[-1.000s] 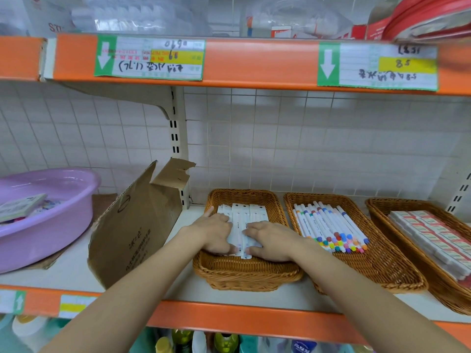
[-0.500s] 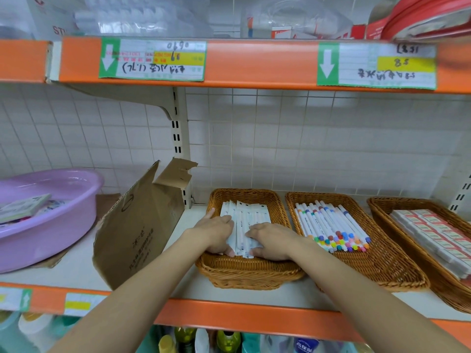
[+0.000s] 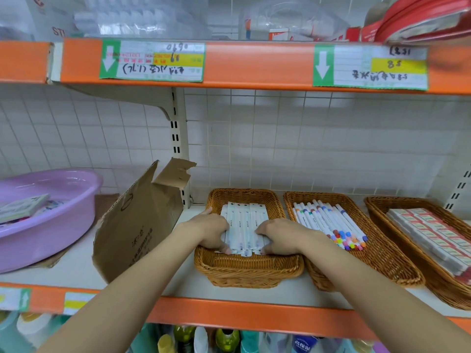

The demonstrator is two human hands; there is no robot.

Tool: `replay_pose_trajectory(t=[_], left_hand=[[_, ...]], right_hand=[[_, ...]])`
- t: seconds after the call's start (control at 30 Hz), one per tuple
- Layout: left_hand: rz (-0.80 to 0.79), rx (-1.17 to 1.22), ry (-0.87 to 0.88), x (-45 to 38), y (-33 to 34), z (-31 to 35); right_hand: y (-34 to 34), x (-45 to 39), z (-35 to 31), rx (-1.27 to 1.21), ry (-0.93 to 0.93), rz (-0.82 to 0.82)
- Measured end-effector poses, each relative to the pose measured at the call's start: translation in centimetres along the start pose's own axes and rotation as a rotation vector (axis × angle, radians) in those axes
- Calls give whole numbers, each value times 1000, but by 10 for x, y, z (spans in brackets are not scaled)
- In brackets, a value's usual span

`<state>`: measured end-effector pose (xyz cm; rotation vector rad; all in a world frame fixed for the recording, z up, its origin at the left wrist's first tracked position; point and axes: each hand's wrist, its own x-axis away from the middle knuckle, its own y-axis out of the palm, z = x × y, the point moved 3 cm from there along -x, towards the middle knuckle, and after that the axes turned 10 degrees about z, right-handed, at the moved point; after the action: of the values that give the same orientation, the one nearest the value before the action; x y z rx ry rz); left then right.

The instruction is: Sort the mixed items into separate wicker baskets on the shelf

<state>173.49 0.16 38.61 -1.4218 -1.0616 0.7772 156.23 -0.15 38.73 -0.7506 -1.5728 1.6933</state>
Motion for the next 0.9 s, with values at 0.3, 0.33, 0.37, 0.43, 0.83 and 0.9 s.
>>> replay_pose_trajectory(t=[0.3,0.33,0.37,0.43,0.83,0.9], left_hand=[[54,-49,-9,-2,0,-2],[59,-45,-9,-1,0,-1],[65,-41,-12,-1,1,1],[99,-40,-2,-1,2,7],[234,-14,63,-8,2,35],[236,-7,75,-7,1,34]], right_hand=[[1,0,7,25,1,-30],[1,0,6,29,-6,-29],[0,0,6,33,-12,-30],[1,0,5,50,-15,-28],[1,0,-7,58,-43,54],[4,-1,-10,73,-39,65]])
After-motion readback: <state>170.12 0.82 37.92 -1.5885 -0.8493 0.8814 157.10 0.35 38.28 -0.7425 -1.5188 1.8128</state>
